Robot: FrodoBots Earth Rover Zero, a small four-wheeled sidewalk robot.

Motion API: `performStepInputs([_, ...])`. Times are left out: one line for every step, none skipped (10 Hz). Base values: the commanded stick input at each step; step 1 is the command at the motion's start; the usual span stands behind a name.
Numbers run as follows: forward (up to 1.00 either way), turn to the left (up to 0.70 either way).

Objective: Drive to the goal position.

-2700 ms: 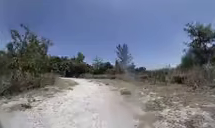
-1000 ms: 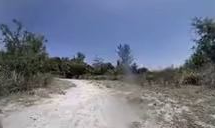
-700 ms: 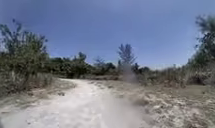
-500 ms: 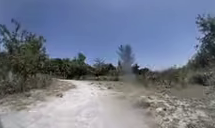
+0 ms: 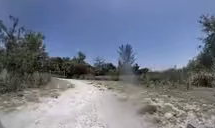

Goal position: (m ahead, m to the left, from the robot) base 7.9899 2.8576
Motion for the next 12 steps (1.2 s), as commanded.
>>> performStepInputs([0.45,0.00])
performStepInputs([0.45,0.00])
performStepInputs([0.45,0.00])
performStepInputs([0.45,0.00])
performStepInputs([0.45,0.00])
performStepInputs([0.45,0.00])
performStepInputs([0.45,0.00])
performStepInputs([0.45,0.00])
performStepInputs([0.45,0.00])
performStepInputs([0.45,0.00])
performStepInputs([0.45,0.00])
performStepInputs([0.52,0.00])
